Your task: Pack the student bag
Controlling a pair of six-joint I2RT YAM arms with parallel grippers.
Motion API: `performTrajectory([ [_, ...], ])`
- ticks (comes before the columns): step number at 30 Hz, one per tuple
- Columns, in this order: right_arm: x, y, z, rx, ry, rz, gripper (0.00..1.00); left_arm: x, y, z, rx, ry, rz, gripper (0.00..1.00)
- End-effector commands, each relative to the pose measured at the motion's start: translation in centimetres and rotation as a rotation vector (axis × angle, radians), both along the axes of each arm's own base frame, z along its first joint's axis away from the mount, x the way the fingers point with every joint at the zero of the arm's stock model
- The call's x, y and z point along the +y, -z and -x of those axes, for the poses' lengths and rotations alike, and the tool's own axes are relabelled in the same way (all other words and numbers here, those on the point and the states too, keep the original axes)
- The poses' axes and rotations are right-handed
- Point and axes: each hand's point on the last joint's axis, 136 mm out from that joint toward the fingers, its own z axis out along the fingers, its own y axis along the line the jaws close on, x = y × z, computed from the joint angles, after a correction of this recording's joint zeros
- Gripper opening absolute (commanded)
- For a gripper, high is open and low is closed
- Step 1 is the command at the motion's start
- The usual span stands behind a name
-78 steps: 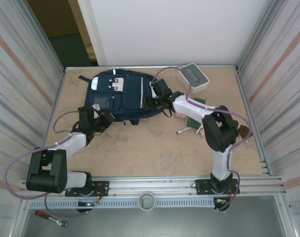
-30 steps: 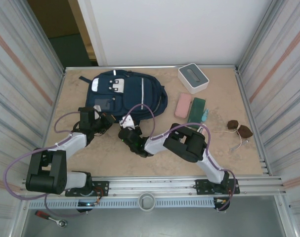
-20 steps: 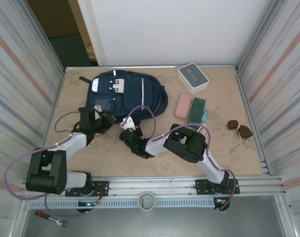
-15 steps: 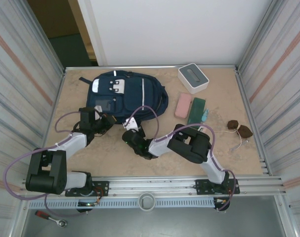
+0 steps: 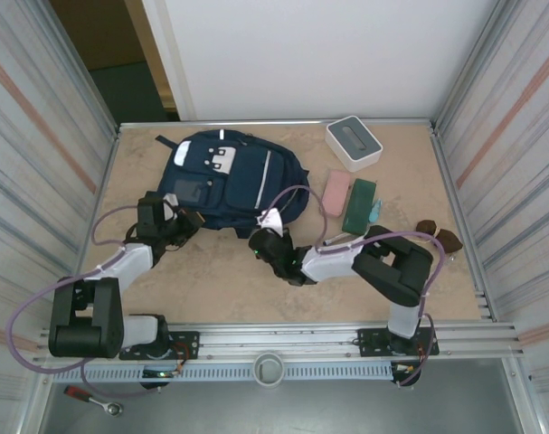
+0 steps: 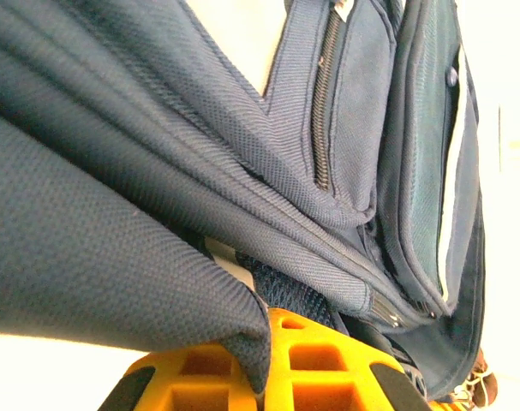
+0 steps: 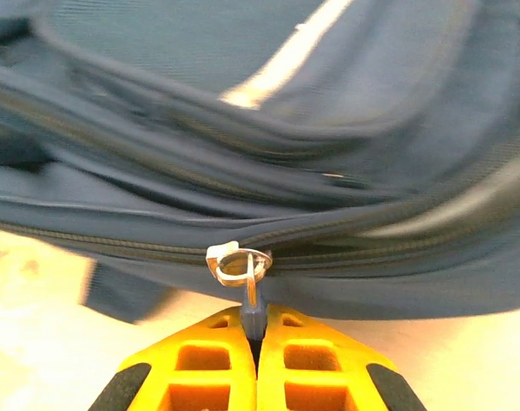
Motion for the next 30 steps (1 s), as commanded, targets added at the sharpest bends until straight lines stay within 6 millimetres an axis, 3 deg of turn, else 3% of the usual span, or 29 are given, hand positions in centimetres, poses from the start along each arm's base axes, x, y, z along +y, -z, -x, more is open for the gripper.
performTrajectory([
  [1, -3.8, 0.3, -0.2, 0.075, 0.07, 0.023, 0.0, 3.3, -2.5, -2.1, -0.106, -0.094, -0.086, 0.0],
  [5, -4.3, 0.5, -0.3, 0.14, 0.026, 0.019, 0.0, 5.2, -2.3, -2.5, -0.1, -0.148, -0.099, 0.0],
  [10, -1.3, -0.6, 0.0, 0.178, -0.101, -0.04, 0.0, 5.0, -2.9, -3.0, -0.118, -0.108, -0.1, 0.02],
  [13, 0.3, -1.1, 0.1, 0.204, -0.144, -0.07, 0.0, 4.5, -3.2, -3.1, -0.123, -0.077, -0.092, 0.29],
  [15, 0.8, -1.2, 0.0, 0.218, -0.152, -0.078, 0.0, 4.6, -3.3, -2.9, -0.126, -0.075, -0.109, 0.41],
  [21, 1.5, -0.9, -0.2, 0.278, -0.166, -0.1, 0.0, 5.4, -5.0, -1.8, -0.165, -0.101, -0.227, 0.58],
  [25, 1.7, -0.9, -0.1, 0.315, -0.171, -0.124, 0.0, 2.9, -7.1, -0.5, -0.221, -0.046, -0.292, 0.66],
  [30, 2.4, -1.3, 0.1, 0.339, -0.189, -0.164, 0.0, -2.0, -6.9, 2.4, -0.226, 0.072, -0.239, 0.73],
])
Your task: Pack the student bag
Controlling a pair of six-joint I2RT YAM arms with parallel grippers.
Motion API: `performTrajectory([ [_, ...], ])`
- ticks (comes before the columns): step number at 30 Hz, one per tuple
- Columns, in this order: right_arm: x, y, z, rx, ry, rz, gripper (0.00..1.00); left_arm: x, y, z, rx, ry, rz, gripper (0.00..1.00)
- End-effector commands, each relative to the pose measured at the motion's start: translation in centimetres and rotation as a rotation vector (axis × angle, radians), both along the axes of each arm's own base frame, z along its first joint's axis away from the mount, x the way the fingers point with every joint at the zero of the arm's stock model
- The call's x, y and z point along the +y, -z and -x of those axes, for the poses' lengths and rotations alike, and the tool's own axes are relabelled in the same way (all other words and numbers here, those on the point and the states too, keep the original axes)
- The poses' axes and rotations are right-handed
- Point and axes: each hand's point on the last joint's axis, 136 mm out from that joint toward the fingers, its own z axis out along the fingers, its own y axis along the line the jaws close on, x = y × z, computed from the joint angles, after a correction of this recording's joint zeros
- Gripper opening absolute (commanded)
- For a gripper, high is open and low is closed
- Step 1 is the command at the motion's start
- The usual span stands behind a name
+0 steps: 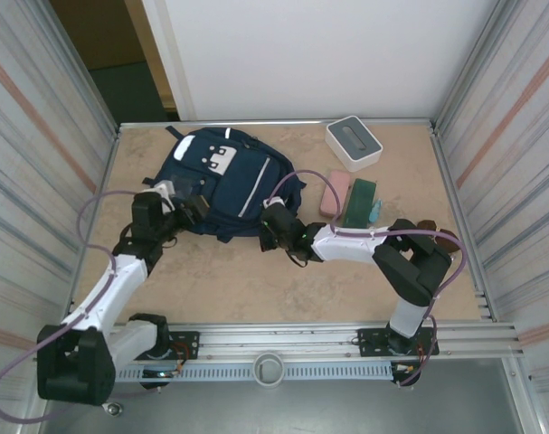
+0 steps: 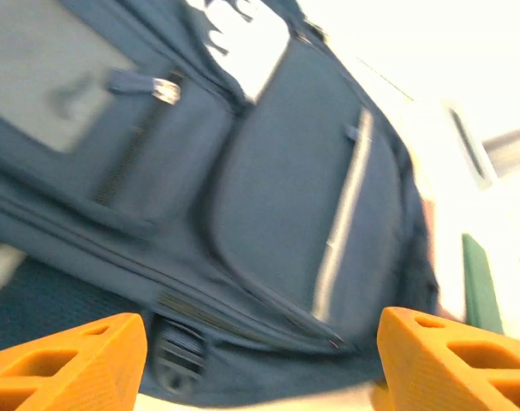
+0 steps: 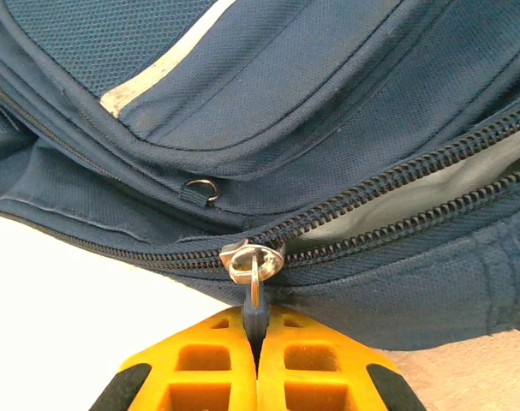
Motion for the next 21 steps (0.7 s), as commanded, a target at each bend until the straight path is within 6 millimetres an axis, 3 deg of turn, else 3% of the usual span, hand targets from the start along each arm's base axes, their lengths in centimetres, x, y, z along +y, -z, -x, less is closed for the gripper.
performTrajectory([
  [1, 1.3, -1.3, -0.2, 0.022, -0.005, -0.069, 0.0, -1.5, 1.2, 2.0, 0.048, 0.023, 0.01, 0.75],
  [6, 2.1, -2.2, 0.5, 0.023, -0.047, -0.115, 0.0, -5.5, 2.7, 4.5, 0.099, 0.113, 0.15, 0.8],
  [10, 2.9, -2.7, 0.8, 0.008, -0.072, -0.135, 0.0, -7.7, 2.8, 4.8, 0.121, 0.165, 0.21, 0.83],
  [17, 3.2, -3.8, 1.3, -0.027, -0.098, -0.196, 0.0, -7.8, 4.4, 4.7, 0.165, 0.116, 0.267, 0.84],
  [21, 3.4, -4.4, 1.6, -0.054, -0.123, -0.22, 0.0, -7.6, 6.2, 5.7, 0.241, 0.071, 0.314, 0.84],
])
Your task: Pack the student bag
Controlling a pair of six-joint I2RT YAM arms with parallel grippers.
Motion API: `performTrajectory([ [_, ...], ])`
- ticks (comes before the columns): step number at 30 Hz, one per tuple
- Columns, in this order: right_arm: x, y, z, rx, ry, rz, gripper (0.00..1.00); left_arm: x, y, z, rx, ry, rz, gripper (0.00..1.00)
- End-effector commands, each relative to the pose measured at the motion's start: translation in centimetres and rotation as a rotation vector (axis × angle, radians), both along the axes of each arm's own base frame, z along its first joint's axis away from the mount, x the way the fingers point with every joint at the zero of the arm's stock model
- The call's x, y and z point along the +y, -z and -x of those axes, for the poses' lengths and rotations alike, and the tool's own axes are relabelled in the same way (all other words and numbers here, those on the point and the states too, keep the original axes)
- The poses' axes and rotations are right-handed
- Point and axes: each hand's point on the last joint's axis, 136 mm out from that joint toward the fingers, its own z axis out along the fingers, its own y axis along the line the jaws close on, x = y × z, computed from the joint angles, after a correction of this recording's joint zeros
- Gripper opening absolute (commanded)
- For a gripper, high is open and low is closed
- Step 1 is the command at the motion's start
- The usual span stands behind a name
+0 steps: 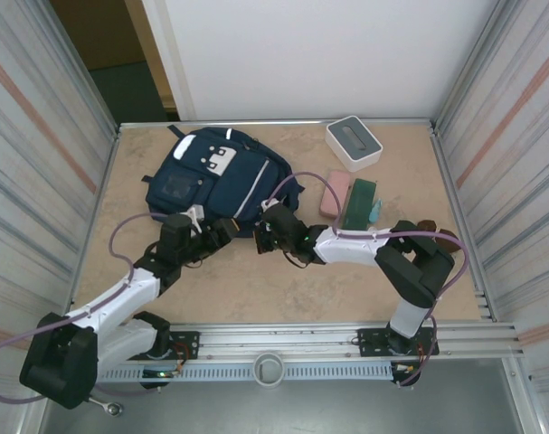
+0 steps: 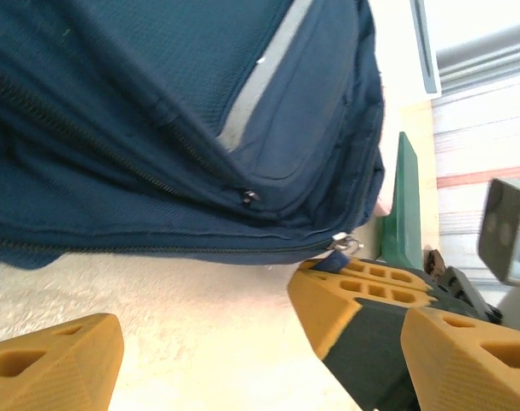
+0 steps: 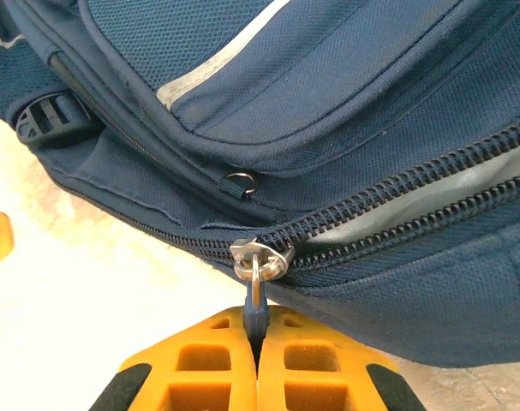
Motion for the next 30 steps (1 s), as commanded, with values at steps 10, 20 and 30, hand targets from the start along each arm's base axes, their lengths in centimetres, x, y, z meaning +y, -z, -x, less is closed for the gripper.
performTrajectory([
  [10, 2.8, -3.7, 0.6, -0.11, -0.096, -0.142, 0.0, 1.1, 1.4, 0.0, 0.088, -0.128, 0.034, 0.84],
  [20, 4.1, -3.2, 1.7, -0.124, -0.171, -0.132, 0.0, -0.4, 0.7, -3.1, 0.076, -0.123, 0.079, 0.84],
  [30, 4.9, -2.5, 2.0, -0.13, -0.204, -0.115, 0.0, -0.3, 1.1, -4.4, 0.064, -0.106, 0.073, 0.64],
])
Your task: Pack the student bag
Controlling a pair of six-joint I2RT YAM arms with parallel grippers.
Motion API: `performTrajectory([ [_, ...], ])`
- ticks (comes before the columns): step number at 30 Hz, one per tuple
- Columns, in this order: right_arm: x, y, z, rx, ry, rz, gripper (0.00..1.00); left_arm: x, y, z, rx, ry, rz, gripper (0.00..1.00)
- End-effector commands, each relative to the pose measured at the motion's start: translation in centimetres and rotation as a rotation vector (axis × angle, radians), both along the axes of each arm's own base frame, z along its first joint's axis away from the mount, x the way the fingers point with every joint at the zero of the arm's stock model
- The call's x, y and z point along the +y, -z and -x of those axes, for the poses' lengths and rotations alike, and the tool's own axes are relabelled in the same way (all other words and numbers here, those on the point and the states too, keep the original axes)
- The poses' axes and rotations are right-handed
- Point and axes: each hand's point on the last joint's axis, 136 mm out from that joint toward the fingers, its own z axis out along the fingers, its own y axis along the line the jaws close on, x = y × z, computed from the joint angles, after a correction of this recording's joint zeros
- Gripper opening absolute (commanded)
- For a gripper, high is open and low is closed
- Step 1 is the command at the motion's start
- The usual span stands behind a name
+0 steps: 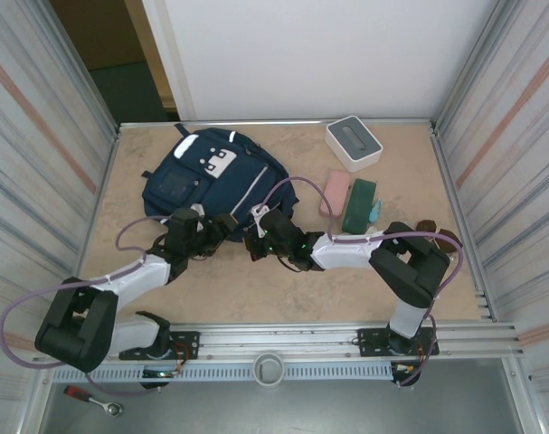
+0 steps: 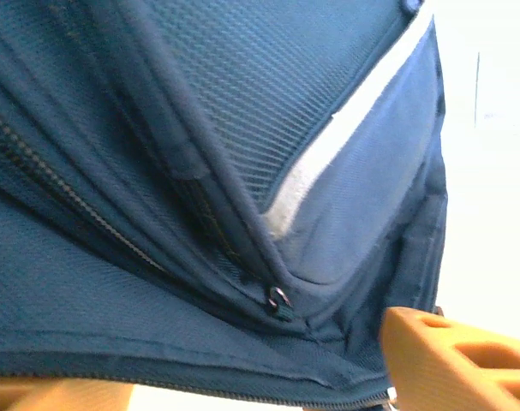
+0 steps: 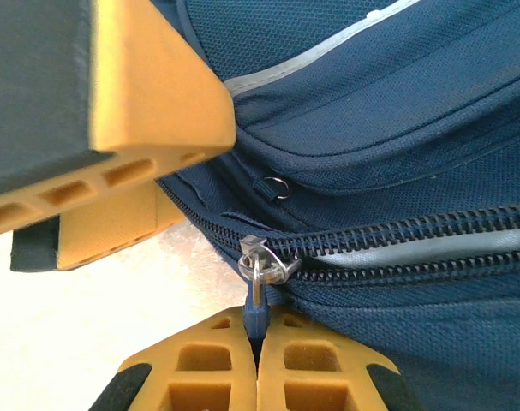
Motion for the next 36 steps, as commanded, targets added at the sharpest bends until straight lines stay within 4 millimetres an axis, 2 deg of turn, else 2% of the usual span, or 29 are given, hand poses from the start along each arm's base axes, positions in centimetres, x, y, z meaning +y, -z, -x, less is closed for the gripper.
performTrajectory([
  [1, 1.7, -1.8, -0.1, -0.058, -0.043, -0.043, 0.0, -0.7, -1.5, -1.4, -0.067, 0.028, 0.013, 0.59],
  [6, -0.7, -0.4, -0.5, -0.045, 0.001, 0.014, 0.0, 0.6, -0.6, -1.6, -0.068, 0.046, -0.031, 0.29],
  [11, -5.3, 1.4, -1.4, -0.003, 0.075, 0.114, 0.0, 3.1, -0.4, -1.6, -0.081, 0.059, -0.083, 0.07],
  [14, -7.8, 2.1, -1.5, 0.015, 0.096, 0.168, 0.0, 4.4, -0.7, -1.5, -0.091, 0.06, -0.103, 0.0],
  [18, -9.4, 1.9, -1.6, 0.03, 0.094, 0.184, 0.0, 5.5, -1.3, -1.4, -0.102, 0.067, -0.132, 0.0],
  [20, -9.2, 1.1, -1.8, 0.05, 0.071, 0.143, 0.0, 5.5, -2.2, -1.5, -0.128, 0.093, -0.157, 0.09],
  [21, -9.0, 0.7, -1.8, 0.056, 0.056, 0.125, 0.0, 5.4, -2.5, -1.4, -0.138, 0.106, -0.167, 0.16],
  [23, -8.4, -0.2, -1.7, 0.08, 0.013, 0.09, 0.0, 5.2, -3.5, -1.2, -0.168, 0.133, -0.206, 0.38],
  [26, -7.5, -1.4, -1.4, 0.122, -0.042, 0.042, 0.0, 5.0, -5.3, -0.7, -0.226, 0.165, -0.322, 0.57],
  [30, -6.7, -3.0, -1.0, 0.158, -0.083, -0.011, 0.0, 3.7, -8.5, 0.2, -0.384, 0.25, -0.547, 0.65],
  [33, -6.8, -4.4, -1.2, 0.174, -0.091, -0.049, 0.0, 0.9, -10.8, 0.6, -0.567, 0.402, -0.699, 0.65],
  [36, -7.2, -5.5, -1.6, 0.208, -0.095, -0.096, 0.0, -2.8, -11.7, 1.2, -0.791, 0.629, -0.844, 0.66],
])
